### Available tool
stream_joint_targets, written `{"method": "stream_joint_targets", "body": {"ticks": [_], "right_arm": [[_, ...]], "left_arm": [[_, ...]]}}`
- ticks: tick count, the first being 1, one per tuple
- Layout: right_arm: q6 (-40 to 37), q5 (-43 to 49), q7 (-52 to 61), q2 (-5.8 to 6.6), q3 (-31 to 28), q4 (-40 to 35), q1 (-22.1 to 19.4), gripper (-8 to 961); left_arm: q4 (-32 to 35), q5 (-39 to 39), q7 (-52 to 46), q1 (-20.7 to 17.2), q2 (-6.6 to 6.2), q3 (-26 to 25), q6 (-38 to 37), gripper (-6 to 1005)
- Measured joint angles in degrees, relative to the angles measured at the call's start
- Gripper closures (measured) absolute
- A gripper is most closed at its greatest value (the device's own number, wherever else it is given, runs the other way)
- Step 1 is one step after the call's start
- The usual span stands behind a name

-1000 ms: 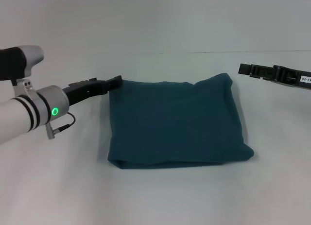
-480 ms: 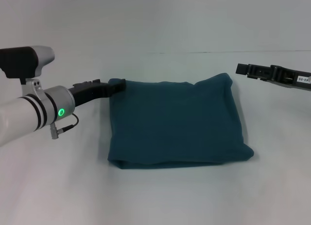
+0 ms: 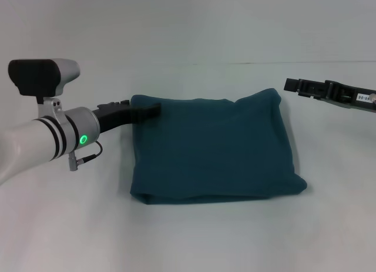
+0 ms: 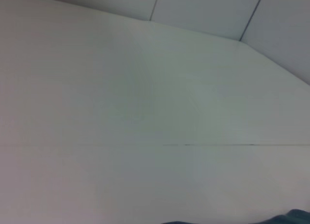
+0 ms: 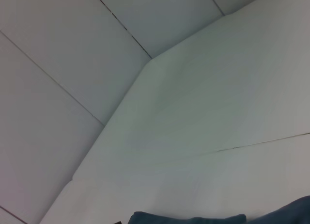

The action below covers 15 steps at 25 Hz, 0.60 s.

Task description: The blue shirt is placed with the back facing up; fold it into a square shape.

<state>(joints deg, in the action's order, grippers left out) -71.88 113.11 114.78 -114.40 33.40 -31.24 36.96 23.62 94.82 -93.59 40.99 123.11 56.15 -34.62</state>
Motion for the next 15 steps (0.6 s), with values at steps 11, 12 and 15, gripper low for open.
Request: {"method": "stream_joint_targets", "body": {"ticks": [11, 12, 15], "right_arm": [[0.6, 0.0, 0.0, -0.34, 0.0, 0.0, 0.0, 277], [0.7, 0.0, 0.0, -0.35, 0.0, 0.0, 0.0, 277], [1.0, 0.0, 0.0, -0.41, 0.0, 0.0, 0.0, 277]], "left_arm": [[0.3, 0.0, 0.8, 0.2, 0.18, 2.0, 0.1, 178], [0.3, 0.0, 1.1, 0.2, 0.2, 2.4, 0.1, 201], [0.4, 0.0, 1.4, 0.2, 0.2, 3.2, 0.1, 268]]}}
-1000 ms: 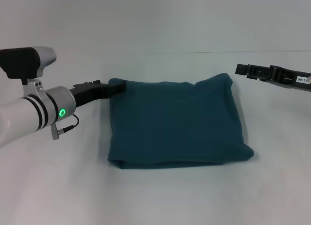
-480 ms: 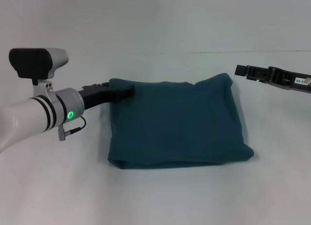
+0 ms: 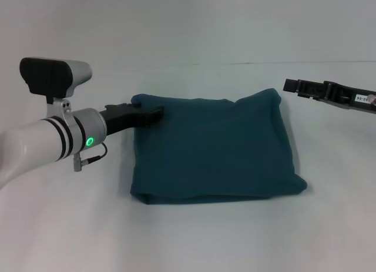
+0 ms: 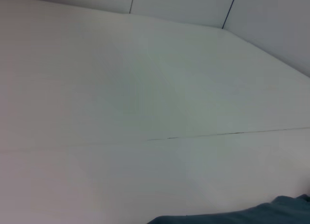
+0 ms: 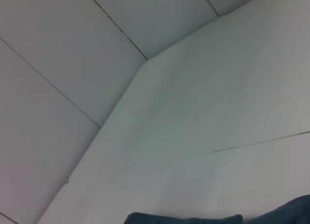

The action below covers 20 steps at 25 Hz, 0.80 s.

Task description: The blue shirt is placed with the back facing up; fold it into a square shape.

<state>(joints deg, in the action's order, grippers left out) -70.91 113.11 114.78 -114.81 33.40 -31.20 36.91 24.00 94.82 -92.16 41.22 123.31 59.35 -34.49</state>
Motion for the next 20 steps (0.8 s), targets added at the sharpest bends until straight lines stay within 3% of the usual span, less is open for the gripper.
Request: {"method": "stream_joint_targets", "body": {"ticks": [9, 19, 20], "right_arm": [[0.0, 0.0, 0.0, -0.12, 0.0, 0.0, -0.2, 277], [0.1, 0.0, 0.0, -0.21, 0.0, 0.0, -0.5, 278], [0.2, 0.0, -0.1, -0.23, 0.0, 0.1, -0.5, 279]], "left_arm": [[0.7, 0.0, 0.0, -0.2, 0.08, -0.2, -0.1, 468], [0.8, -0.2, 0.1, 0.0, 0.27, -0.2, -0.1, 936], [0.9, -0.3, 0.1, 0.1, 0.29, -0.3, -0.1, 936]]}}
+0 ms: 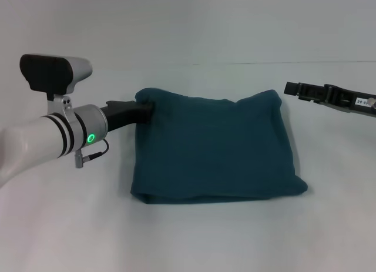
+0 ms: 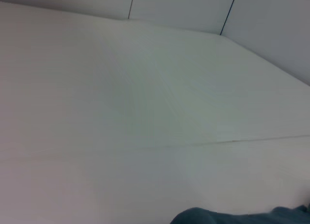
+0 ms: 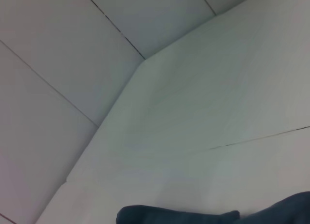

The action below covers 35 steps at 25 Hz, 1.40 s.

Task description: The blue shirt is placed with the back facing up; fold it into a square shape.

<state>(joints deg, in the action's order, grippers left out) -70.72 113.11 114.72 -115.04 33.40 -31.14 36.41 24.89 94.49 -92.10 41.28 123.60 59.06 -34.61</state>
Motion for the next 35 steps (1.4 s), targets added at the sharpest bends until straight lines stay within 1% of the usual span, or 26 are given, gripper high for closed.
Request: {"method": "stream_joint_targets", "body": {"ticks": [8, 13, 18, 28, 35], "right_arm": [[0.3, 0.0, -0.3, -0.08, 0.0, 0.1, -0.1, 281], [1.2, 0.0, -0.3, -0.08, 0.0, 0.2, -0.1, 282], [1.5, 0.4, -0.4, -0.08, 0.1, 0.3, -0.1, 283], [1.8, 0.6, -0.5, -0.08, 0.6, 0.6, 0.2, 285], [1.8, 0.6, -0.5, -0.08, 0.9, 0.6, 0.4, 285]], "left_arm": [[1.6, -3.0, 0.0, -0.1, 0.13, -0.4, -0.8, 933], [2.1, -4.2, 0.0, 0.0, 0.23, -1.4, 0.3, 931], [2.1, -4.3, 0.0, 0.4, 0.23, -3.2, 2.0, 930], [1.7, -4.3, 0.0, 0.8, 0.24, -3.3, 4.4, 926], [1.7, -4.3, -0.1, 0.6, 0.24, -3.3, 4.5, 924]]}}
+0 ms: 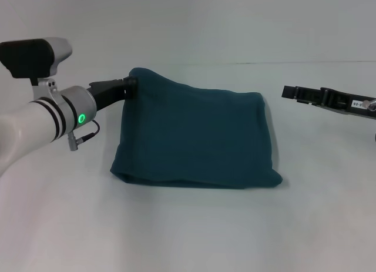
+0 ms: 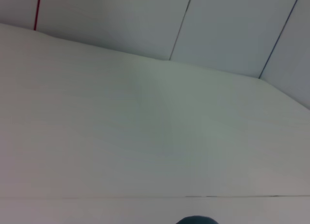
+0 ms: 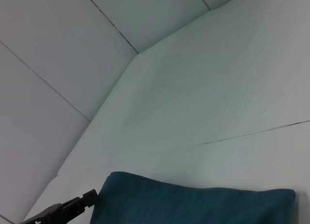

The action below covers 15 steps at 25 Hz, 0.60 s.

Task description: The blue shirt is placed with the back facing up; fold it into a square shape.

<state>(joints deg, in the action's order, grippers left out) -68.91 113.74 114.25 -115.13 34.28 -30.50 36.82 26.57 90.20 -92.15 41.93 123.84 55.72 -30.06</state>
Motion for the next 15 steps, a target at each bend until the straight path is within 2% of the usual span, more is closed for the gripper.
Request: {"method": "stream_joint_targets", "body": {"ticks": [5, 9, 14, 15], "right_arm": [[0.0, 0.0, 0.0, 0.0, 0.1, 0.0, 0.0, 284], [-0.3, -0.2, -0.3, 0.0, 0.0, -0.2, 0.0, 284], [-5.3, -2.5, -4.1, 0.45, -1.0, -0.4, -0.7, 270], [-7.0, -3.2, -5.4, 0.6, -1.1, -0.4, -1.0, 266]], "left_arm": [[1.6, -0.4, -0.5, -1.6, 0.0, -0.1, -0.1, 899], [7.1, -0.5, -2.9, -6.3, 0.0, -0.5, -3.1, 851], [13.5, -0.4, -4.3, -12.6, 0.07, -6.8, -19.2, 791], [14.4, -0.4, -4.4, -13.7, 0.07, -8.5, -23.0, 744]]}}
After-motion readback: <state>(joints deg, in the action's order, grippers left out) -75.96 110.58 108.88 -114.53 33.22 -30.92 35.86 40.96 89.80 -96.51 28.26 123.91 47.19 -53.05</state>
